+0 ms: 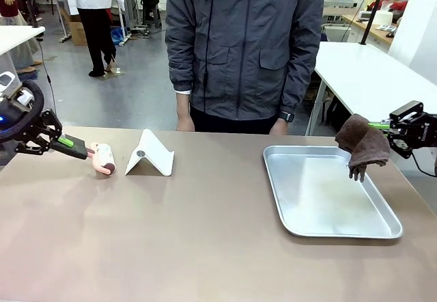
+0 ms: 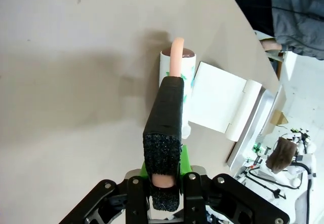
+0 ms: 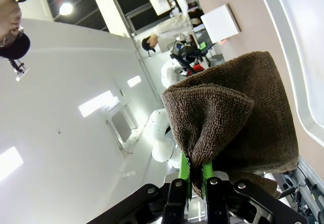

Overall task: Clean the surface of the table.
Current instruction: Clean the area not pointed to by the person.

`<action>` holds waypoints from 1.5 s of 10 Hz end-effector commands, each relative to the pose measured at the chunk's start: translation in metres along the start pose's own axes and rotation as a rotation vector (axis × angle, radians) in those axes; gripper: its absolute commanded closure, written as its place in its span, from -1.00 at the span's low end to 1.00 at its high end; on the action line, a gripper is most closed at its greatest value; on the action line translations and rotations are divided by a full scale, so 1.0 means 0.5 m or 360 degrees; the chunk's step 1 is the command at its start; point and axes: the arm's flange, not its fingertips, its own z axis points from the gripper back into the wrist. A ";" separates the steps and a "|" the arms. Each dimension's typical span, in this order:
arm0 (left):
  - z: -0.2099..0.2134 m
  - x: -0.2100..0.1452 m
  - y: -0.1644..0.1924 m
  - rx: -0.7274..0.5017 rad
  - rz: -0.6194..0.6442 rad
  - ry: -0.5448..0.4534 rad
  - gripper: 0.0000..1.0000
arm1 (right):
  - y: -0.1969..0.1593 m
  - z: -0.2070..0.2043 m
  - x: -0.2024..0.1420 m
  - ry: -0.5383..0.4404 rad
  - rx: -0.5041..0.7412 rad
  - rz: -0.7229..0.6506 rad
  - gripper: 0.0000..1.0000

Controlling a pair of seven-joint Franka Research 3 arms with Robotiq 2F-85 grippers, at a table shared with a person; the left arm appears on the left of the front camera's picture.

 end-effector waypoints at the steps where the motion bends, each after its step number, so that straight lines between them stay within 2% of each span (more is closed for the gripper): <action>1: 0.034 -0.032 0.008 -0.0081 -0.0060 -0.0004 0.56 | 0.005 -0.002 -0.001 -0.0013 -0.0008 0.0000 0.79; 5: 0.184 -0.138 0.003 -0.0288 -0.0221 -0.0041 0.56 | 0.005 -0.002 -0.001 -0.0013 -0.0008 0.0000 0.79; 6: 0.223 -0.168 0.021 -0.0299 -0.0241 -0.0036 0.56 | 0.005 -0.002 -0.001 -0.0013 -0.0008 0.0000 0.79; 8: 0.311 -0.248 0.078 -0.0332 -0.0321 0.0120 0.56 | 0.005 -0.002 -0.001 -0.0013 -0.0008 0.0000 0.79; 10: 0.379 -0.326 0.134 -0.0438 -0.0443 0.0159 0.56 | 0.005 -0.002 -0.001 -0.0013 -0.0008 0.0000 0.79; 11: 0.398 -0.354 0.165 -0.0514 -0.0491 0.0147 0.56 | 0.005 -0.002 -0.001 -0.0013 -0.0008 0.0000 0.79; 13: 0.396 -0.361 0.204 -0.0627 -0.0576 0.0247 0.56 | 0.005 -0.002 -0.001 -0.0013 -0.0008 0.0000 0.79; 14: 0.385 -0.354 0.217 -0.0593 -0.0547 0.0293 0.56 | 0.005 -0.002 -0.001 -0.0013 -0.0008 0.0000 0.79; 15: 0.411 -0.379 0.190 -0.0571 -0.0509 0.0182 0.56 | 0.005 -0.002 -0.001 -0.0013 -0.0008 0.0000 0.79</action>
